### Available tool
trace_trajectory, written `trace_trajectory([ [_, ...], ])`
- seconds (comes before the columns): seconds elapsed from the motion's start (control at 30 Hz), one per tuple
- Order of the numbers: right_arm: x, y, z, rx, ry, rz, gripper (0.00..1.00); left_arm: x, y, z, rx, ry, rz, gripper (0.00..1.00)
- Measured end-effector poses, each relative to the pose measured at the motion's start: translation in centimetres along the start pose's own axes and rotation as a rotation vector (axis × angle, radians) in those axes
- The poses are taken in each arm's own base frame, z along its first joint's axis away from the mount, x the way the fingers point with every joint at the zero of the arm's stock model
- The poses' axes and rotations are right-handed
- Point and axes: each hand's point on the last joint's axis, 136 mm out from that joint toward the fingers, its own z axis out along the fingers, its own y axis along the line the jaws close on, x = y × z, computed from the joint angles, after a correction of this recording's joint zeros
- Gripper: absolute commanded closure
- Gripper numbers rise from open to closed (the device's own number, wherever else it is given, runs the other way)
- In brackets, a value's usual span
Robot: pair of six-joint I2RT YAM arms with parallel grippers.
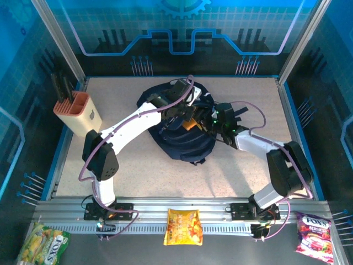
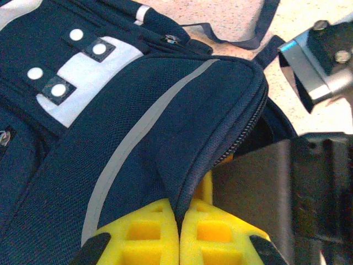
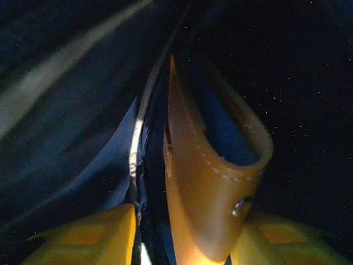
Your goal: Pack books, pencil case, and school supplies into a backpack
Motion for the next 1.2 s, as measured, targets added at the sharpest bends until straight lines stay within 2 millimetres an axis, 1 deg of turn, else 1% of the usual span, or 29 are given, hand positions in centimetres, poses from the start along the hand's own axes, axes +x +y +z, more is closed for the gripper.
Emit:
trace_trajectory([
  [0.1,0.3,0.1,-0.4,0.006,0.004,-0.009,0.62,-0.3,-0.2,0.0,0.019,-0.009,-0.016,0.93],
  [0.3,0.9,-1.3,0.4,0.055,0.022,0.002,0.81,-0.3,-0.1,0.0,0.043,-0.009,-0.036,0.93],
  [0.4,0.8,-1.7,1.2,0.067,0.029,0.003,0.86,-0.3,-0.2,0.0,0.053,-0.007,-0.042,0.93],
  [0.5,0.5,-1.1,2.2,0.054,0.039,-0.001,0.86,-0.3,-0.1,0.0,0.058,-0.006,-0.059,0.93],
  [0.57,0.2,-0.7,2.8,0.043,0.041,-0.004,0.84,-0.4,0.2,0.0,0.054,-0.007,-0.07,0.92],
  [0.6,0.2,-0.6,3.1,0.041,0.043,-0.006,0.82,-0.4,0.3,0.0,0.052,-0.007,-0.073,0.93],
  [0.67,0.0,-0.4,3.7,0.031,0.047,-0.011,0.71,-0.4,0.9,0.1,0.044,-0.008,-0.083,0.93],
  [0.7,-0.1,-0.3,3.8,0.024,0.048,-0.011,0.66,-0.5,1.2,0.1,0.041,-0.009,-0.09,0.92],
  [0.77,0.0,0.1,3.8,0.01,0.052,-0.013,0.6,-0.5,1.4,0.1,0.042,-0.01,-0.102,0.92],
  [0.83,0.0,0.5,3.5,-0.008,0.051,-0.014,0.58,-0.4,1.3,0.2,0.048,-0.008,-0.113,0.92],
  [0.93,0.6,0.7,1.7,-0.031,0.052,-0.007,0.55,-0.3,1.3,0.3,0.059,-0.008,-0.122,0.91],
  [1.07,1.4,-0.1,-1.0,-0.031,0.051,0.011,0.54,-0.5,1.2,0.4,0.074,-0.01,-0.142,0.87],
  [1.13,1.5,-0.6,-2.2,-0.024,0.04,0.017,0.52,-0.5,1.0,0.4,0.088,-0.012,-0.149,0.79],
  [1.2,1.4,-1.6,-3.6,0.0,0.018,0.022,0.48,-0.8,0.6,0.4,0.115,-0.024,-0.158,0.65],
])
